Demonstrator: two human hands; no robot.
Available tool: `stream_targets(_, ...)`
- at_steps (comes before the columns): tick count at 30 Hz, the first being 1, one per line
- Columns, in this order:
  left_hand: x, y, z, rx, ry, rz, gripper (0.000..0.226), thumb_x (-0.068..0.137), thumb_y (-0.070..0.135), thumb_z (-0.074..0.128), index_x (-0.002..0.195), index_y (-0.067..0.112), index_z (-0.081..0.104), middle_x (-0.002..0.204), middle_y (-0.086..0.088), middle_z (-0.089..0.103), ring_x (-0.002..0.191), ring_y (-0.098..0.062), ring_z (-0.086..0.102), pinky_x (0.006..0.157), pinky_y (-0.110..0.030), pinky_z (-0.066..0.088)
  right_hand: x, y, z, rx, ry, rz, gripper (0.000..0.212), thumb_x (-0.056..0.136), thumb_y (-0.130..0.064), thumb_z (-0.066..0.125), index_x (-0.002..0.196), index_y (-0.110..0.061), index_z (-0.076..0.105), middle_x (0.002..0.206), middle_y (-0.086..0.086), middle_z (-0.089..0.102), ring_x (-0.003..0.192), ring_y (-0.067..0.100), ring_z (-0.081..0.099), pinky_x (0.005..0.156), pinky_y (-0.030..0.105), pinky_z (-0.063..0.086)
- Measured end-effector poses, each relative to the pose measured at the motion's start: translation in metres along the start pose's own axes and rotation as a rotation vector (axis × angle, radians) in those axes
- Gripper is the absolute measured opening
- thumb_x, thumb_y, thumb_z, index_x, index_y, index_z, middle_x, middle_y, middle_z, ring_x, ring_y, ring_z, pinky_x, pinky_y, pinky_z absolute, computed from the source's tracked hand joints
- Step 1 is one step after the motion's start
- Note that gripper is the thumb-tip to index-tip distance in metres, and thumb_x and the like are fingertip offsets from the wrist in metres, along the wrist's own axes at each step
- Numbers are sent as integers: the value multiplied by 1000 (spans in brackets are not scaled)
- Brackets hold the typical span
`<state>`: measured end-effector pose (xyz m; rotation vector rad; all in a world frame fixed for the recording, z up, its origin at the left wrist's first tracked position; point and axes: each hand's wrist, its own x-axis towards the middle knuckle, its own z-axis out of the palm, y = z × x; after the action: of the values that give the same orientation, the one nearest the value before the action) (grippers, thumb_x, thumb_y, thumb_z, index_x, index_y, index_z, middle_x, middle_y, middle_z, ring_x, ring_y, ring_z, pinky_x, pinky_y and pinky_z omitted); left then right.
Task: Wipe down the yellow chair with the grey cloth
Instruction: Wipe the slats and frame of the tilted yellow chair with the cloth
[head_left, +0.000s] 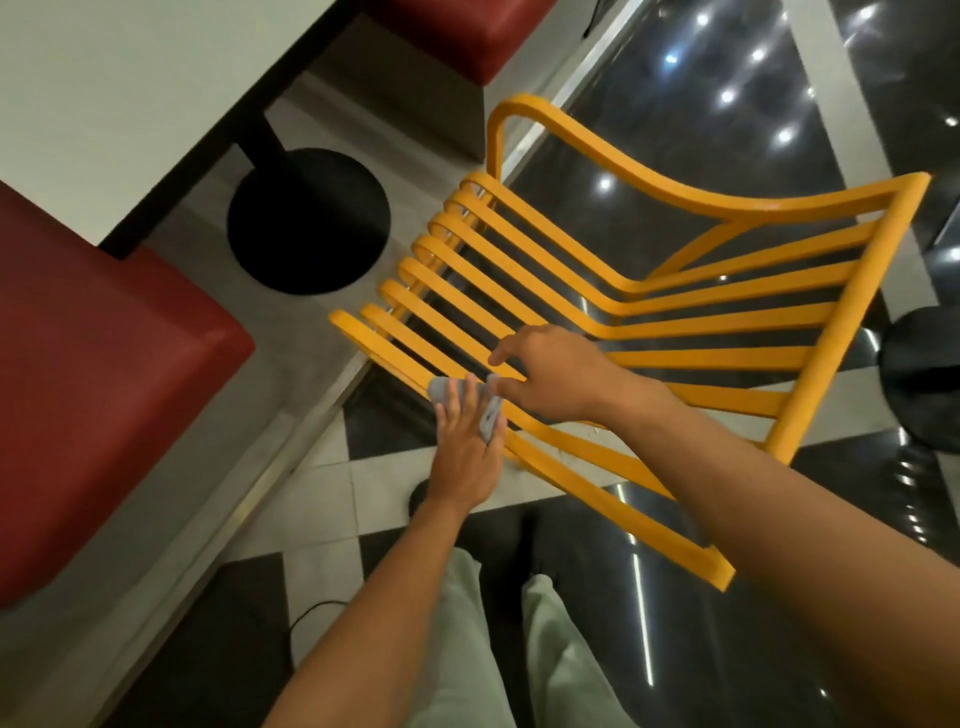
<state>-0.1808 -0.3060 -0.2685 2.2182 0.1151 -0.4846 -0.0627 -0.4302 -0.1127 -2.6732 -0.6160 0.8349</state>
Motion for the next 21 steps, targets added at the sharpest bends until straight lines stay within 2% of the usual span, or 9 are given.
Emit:
stream_targets(3, -17, 17, 37, -145, -40, -78, 59, 109, 47, 28, 163, 35, 7, 166, 14, -21, 148, 1, -34, 129, -45, -8, -8, 2, 0, 11, -4, -22, 41, 96, -46, 63, 132, -25, 66, 134, -2, 66, 127, 19, 58, 95, 34, 49)
stream_targets(6, -37, 41, 58, -296, -94, -236, 62, 105, 60, 25, 162, 45, 4, 171, 13, -17, 157, -16, -22, 129, -50, 4, -17, 7, -4, 23, -30, -27, 39, 96, -47, 63, 128, -26, 68, 134, -3, 68, 126, 18, 59, 98, 38, 52)
stream_targets(9, -56, 72, 66, -415, -90, -304, 59, 105, 59, 31, 161, 47, 16, 172, 16, -8, 160, -16, -6, 128, -49, 17, -28, 10, -8, 22, -40, -33, 35, 96, -47, 64, 124, -28, 70, 131, -4, 69, 123, 18, 61, 99, 42, 53)
stream_targets(12, -75, 103, 69, -534, -76, -298, 50, 108, 52, 33, 157, 49, 24, 172, 15, -1, 160, -17, 4, 129, -41, 16, -37, 11, -10, 29, -45, -35, 35, 96, -46, 64, 124, -26, 70, 132, -4, 69, 125, 18, 60, 100, 43, 53)
stream_targets(15, -91, 129, 66, -638, -92, -312, 41, 109, 45, 34, 125, 81, 23, 172, 3, 17, 158, -20, 16, 128, -42, 19, -44, 10, -12, 21, -56, -61, 35, 97, -45, 63, 124, -25, 70, 129, -3, 70, 121, 19, 62, 98, 42, 54)
stream_targets(16, -94, 136, 66, -672, -84, -331, 42, 109, 46, 35, 117, 85, 24, 169, -1, 26, 156, -21, 22, 127, -43, 23, -47, 10, -13, 24, -58, -71, 34, 97, -45, 63, 124, -25, 70, 126, -4, 71, 118, 18, 64, 96, 42, 55)
stream_targets(17, -97, 143, 64, -702, -75, -353, 38, 109, 46, 36, 118, 82, 27, 166, -4, 33, 153, -23, 29, 125, -43, 27, -50, 10, -13, 29, -56, -82, 33, 97, -44, 63, 123, -26, 70, 124, -4, 71, 116, 17, 65, 95, 41, 56)
stream_targets(19, -102, 151, 65, -716, -80, -404, 34, 106, 52, 38, 138, 64, 34, 162, -5, 38, 150, -25, 35, 122, -42, 31, -55, 10, -15, 40, -43, -101, 32, 97, -44, 62, 123, -26, 71, 123, -5, 72, 113, 16, 65, 93, 40, 56)
stream_targets(21, -109, 156, 67, -741, -114, -472, 64, 99, 65, 40, 157, 42, 28, 166, -3, 32, 151, -23, 33, 124, -45, 29, -63, 10, -18, 46, -36, -118, 31, 98, -43, 63, 123, -27, 71, 124, -6, 72, 114, 15, 65, 93, 37, 55)
